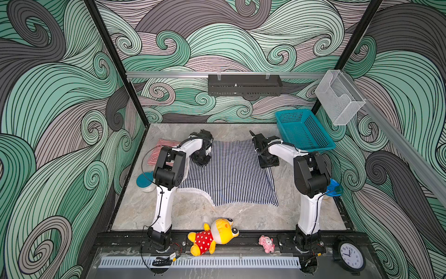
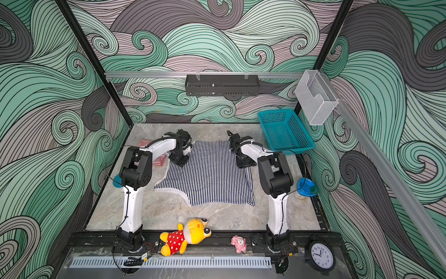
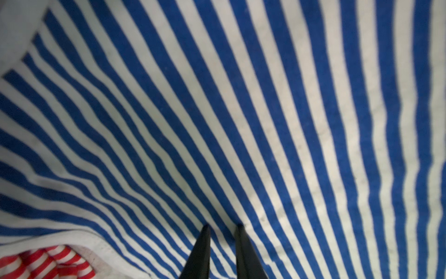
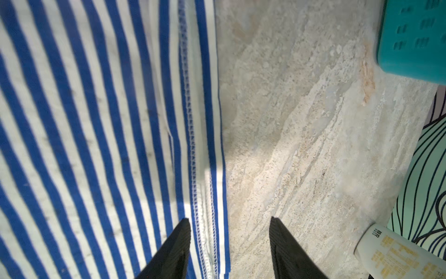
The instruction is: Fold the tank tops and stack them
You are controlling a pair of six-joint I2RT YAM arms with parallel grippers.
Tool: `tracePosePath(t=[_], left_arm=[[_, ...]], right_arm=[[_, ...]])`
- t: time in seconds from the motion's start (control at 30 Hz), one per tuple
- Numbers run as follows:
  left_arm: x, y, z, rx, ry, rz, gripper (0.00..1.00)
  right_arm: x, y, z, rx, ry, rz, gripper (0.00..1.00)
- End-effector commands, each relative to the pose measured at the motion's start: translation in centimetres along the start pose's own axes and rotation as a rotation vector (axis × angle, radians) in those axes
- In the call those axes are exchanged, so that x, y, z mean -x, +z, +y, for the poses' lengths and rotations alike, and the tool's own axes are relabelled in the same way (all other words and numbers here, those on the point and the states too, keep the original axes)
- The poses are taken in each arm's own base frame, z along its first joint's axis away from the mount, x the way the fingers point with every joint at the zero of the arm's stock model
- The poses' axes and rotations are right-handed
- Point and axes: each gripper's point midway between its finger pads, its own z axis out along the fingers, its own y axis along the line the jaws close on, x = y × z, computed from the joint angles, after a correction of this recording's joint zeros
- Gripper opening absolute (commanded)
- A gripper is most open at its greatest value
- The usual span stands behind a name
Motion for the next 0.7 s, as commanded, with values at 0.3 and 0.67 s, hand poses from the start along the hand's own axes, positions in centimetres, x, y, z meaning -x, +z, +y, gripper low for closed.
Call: tracePosePath(t=[0.3, 0.67], left_arm=[[-2.2, 1.2, -1.1, -0.048, -0.004, 0.073, 0.21], [-2.1, 0.9, -1.7, -0.063, -0.001, 0.069, 0.21]], right_arm=[[0.7, 2.4, 0.7, -0.083, -0.052, 0.044, 0.55], [0.0, 2.2, -3.7, -0.161, -0.014, 0.06, 0.55]])
